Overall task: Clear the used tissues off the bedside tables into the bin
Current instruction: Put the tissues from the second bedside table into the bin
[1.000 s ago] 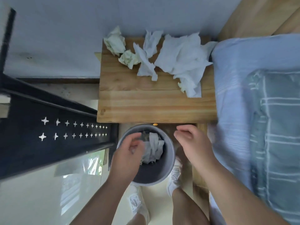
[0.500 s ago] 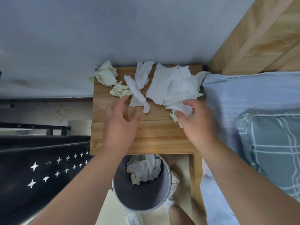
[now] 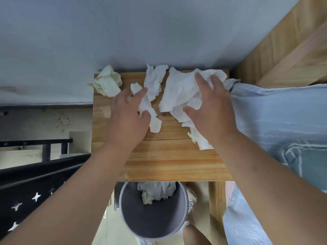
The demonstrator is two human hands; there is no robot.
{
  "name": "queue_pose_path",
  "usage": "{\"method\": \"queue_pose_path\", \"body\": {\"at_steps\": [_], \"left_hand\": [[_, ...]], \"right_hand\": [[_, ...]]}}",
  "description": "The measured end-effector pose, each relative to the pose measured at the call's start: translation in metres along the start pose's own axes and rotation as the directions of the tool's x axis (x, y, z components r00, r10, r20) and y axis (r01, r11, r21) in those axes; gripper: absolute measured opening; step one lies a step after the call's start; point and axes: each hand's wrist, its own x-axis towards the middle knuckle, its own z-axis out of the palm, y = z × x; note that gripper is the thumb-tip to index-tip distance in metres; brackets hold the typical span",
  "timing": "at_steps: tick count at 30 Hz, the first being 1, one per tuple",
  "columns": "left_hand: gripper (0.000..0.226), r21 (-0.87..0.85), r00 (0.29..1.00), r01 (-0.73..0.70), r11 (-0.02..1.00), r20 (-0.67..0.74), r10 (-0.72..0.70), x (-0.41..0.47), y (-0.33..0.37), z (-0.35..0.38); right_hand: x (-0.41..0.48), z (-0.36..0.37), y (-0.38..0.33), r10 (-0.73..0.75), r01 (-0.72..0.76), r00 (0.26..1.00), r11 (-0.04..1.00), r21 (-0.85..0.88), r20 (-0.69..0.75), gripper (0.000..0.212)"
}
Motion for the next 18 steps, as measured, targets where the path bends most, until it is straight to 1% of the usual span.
{"method": "queue_pose_path", "body": {"at_steps": [2, 3, 5, 7, 10, 11, 12, 15, 16, 18], "left_hand": [[0.051, 0.089, 1.000, -0.004, 0.996, 0.017, 0.003, 0.002, -0.004, 0.003], [0.048, 0.113, 1.000, 0.007, 0.994, 0.020, -0.009, 0.003, -0.006, 0.003], [0.040, 0.134, 1.000, 0.015, 0.991, 0.022, -0.018, 0.002, -0.010, 0.004], [0.030, 0.144, 1.000, -0.008, 0.990, 0.010, 0.006, -0.001, -0.014, 0.004], [0.024, 0.074, 0.999, -0.003, 0.997, -0.041, 0.006, -0.011, -0.017, 0.003], [0.023, 0.031, 0.998, 0.011, 0.999, -0.059, -0.009, -0.015, -0.016, 0.002], [0.022, -0.008, 0.997, 0.024, 1.000, -0.074, -0.024, -0.020, -0.016, 0.001], [0.018, -0.089, 0.992, 0.065, 0.994, -0.101, -0.074, -0.032, -0.016, -0.003], [0.016, -0.119, 0.990, 0.084, 0.989, -0.103, -0.096, -0.037, -0.016, -0.004], [0.014, -0.191, 0.985, 0.125, 0.973, -0.093, -0.145, -0.046, -0.017, -0.008]], "right_hand": [[0.005, 0.002, 0.002, -0.022, 0.022, 0.999, 1.000, 0.012, 0.036, 0.085], [0.007, 0.004, 0.003, -0.029, 0.028, 0.998, 0.999, 0.025, 0.047, 0.078], [0.009, 0.005, 0.005, -0.025, 0.023, 0.999, 0.998, 0.061, 0.024, 0.056], [0.009, 0.004, 0.004, -0.011, 0.014, 0.999, 0.996, 0.090, -0.040, 0.034], [0.006, -0.004, 0.002, -0.007, 0.015, 0.996, 0.996, 0.092, -0.090, 0.015], [0.005, -0.008, 0.001, -0.001, 0.009, 0.996, 0.996, 0.091, -0.091, 0.015], [0.003, -0.012, 0.000, 0.010, -0.002, 0.996, 0.995, 0.097, -0.086, 0.021], [-0.004, -0.027, -0.004, 0.028, -0.013, 0.994, 0.990, 0.142, -0.101, 0.045], [-0.007, -0.031, -0.005, 0.033, -0.017, 0.994, 0.989, 0.149, -0.106, 0.047], [-0.014, -0.038, -0.006, 0.043, -0.023, 0.992, 0.986, 0.167, -0.120, 0.041]]}}
